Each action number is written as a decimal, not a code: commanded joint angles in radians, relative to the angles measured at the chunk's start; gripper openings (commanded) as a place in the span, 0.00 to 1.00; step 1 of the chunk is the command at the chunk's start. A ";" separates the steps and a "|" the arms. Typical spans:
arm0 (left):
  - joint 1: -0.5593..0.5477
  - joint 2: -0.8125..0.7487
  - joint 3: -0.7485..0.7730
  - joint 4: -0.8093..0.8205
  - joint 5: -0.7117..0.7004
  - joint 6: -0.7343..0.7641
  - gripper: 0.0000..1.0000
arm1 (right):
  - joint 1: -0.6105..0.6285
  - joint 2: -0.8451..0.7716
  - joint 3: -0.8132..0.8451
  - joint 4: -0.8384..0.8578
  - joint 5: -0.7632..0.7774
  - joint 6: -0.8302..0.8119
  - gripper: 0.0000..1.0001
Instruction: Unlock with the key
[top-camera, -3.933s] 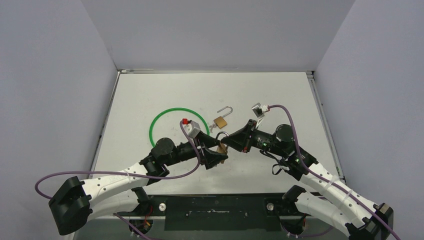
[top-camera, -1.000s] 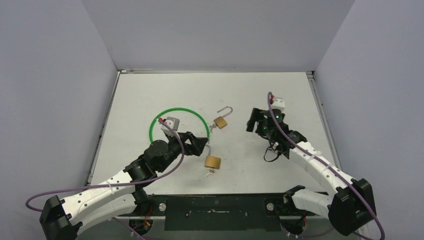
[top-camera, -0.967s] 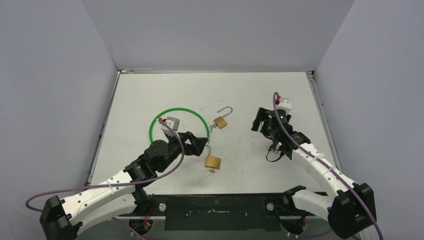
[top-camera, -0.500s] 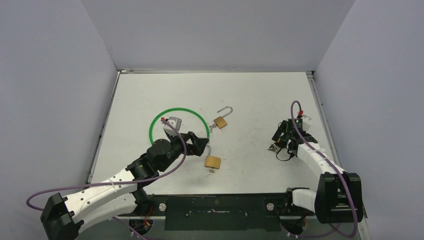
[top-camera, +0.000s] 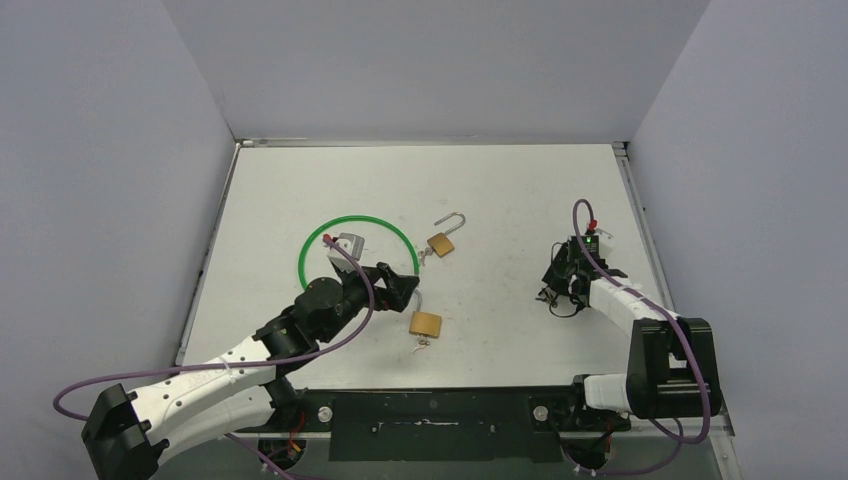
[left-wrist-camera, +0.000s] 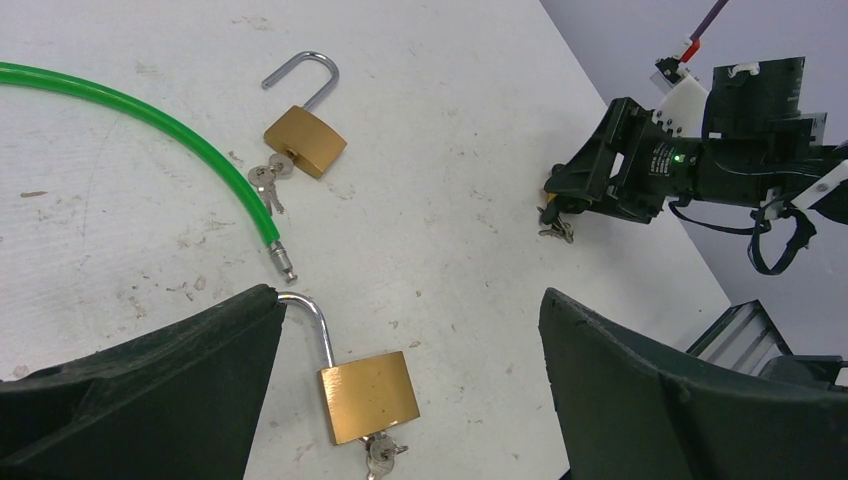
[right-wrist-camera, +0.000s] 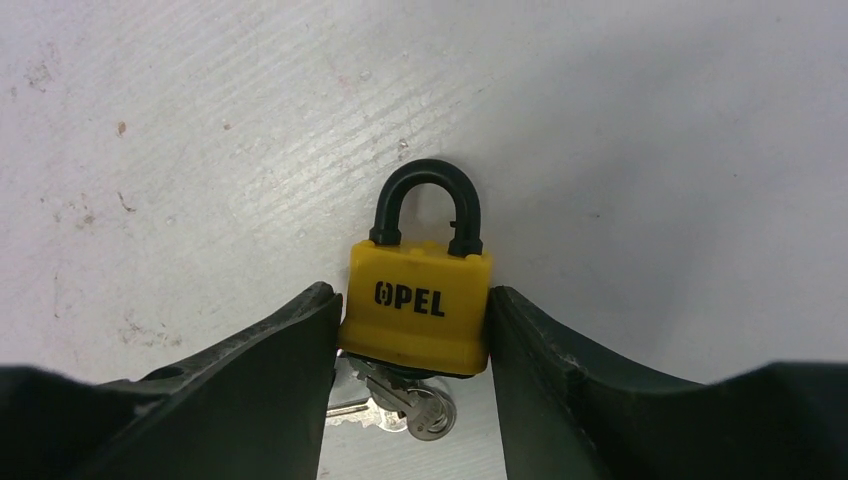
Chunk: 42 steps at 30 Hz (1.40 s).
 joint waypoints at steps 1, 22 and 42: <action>0.007 0.010 0.010 0.047 -0.010 0.018 0.97 | 0.024 0.017 0.034 0.078 -0.041 -0.037 0.47; 0.009 0.047 0.014 0.056 0.005 -0.016 0.97 | 0.428 0.059 0.104 0.106 -0.124 0.075 0.72; 0.019 0.086 0.025 0.074 0.027 -0.022 0.97 | 0.216 -0.223 -0.111 -0.043 0.146 0.083 0.56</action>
